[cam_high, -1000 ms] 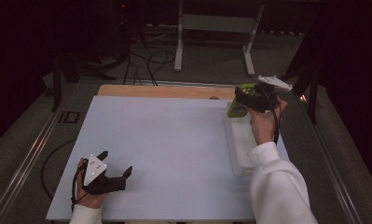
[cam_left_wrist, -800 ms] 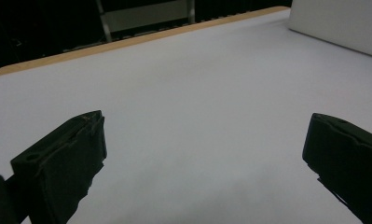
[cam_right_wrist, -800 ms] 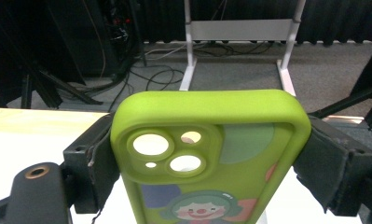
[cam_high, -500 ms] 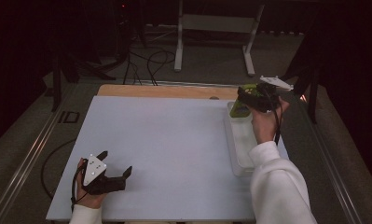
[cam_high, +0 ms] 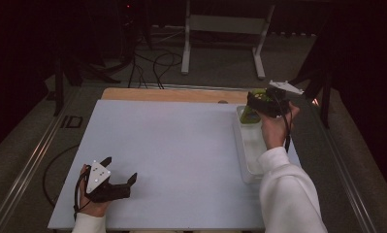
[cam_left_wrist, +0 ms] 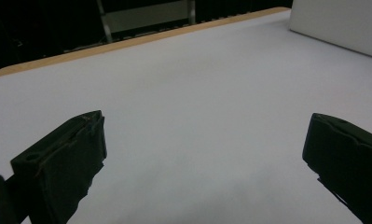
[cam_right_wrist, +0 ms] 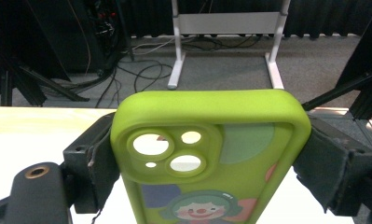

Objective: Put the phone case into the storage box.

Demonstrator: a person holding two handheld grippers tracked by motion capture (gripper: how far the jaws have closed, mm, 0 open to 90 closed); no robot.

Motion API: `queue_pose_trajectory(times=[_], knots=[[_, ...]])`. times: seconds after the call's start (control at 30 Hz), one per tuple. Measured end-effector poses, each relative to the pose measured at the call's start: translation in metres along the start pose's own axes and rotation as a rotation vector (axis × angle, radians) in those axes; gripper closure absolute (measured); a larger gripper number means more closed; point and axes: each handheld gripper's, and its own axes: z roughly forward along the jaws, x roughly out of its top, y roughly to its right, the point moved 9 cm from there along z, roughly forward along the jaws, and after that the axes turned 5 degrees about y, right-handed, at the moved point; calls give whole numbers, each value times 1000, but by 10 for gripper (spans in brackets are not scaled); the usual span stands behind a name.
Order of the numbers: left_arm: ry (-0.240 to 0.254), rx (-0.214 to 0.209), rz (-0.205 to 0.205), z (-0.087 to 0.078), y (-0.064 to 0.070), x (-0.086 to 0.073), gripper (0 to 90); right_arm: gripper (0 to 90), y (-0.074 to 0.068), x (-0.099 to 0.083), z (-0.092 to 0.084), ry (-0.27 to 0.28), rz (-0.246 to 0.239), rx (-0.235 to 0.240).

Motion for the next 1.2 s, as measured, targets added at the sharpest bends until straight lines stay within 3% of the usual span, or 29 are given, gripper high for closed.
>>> queue_pose_trajectory(times=[0.37, 1.2], knots=[[-1, 2, 0, 0, -1, 0, 0, 157, 5, -11, 11, -24, 13, -15], [3, 12, -4, -3, -3, -1, 0, 157, 3, -25, 27, -51, 13, -26]])
